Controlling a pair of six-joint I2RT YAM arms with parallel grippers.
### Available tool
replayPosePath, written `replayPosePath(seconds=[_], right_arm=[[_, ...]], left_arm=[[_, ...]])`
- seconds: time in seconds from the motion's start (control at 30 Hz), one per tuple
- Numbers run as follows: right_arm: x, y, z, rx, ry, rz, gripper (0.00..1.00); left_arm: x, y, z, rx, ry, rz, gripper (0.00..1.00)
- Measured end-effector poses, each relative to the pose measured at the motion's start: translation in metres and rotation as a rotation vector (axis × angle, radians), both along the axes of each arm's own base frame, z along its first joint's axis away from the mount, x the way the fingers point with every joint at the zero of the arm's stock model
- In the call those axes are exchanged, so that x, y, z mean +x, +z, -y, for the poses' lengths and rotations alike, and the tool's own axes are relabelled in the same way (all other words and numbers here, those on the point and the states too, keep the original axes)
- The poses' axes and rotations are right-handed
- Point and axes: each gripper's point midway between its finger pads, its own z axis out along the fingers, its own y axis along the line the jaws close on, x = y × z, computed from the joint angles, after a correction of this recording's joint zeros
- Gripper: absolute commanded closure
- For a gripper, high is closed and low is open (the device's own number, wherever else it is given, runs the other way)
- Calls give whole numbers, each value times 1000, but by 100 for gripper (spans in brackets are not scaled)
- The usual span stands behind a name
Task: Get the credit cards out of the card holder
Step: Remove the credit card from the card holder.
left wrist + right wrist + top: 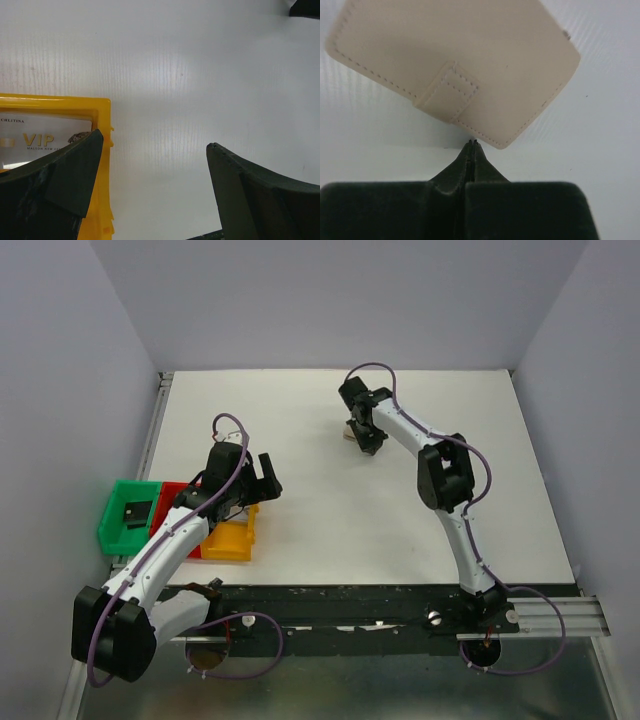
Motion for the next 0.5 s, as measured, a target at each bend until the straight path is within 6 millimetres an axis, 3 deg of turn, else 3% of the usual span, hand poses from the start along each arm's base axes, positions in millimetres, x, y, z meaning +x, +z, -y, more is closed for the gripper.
replayPosePath(seconds=[0.13, 0.23, 0.3, 0.37, 0.5], right_arm=[[-21, -7, 6, 7, -13, -43, 98], [-37, 0, 10, 43, -29, -36, 67], [-43, 12, 10, 84, -49, -16, 55], [-38, 31, 6, 149, -71, 28, 43], [-10, 72, 0, 388, -172, 131, 37]], left_arm=[[0, 0, 0, 0, -1, 0, 1], [0, 0, 0, -2, -2, 0, 1], [0, 0, 1, -2, -2, 0, 1], [0, 0, 1, -2, -2, 0, 1], [0, 0, 0, -2, -2, 0, 1]])
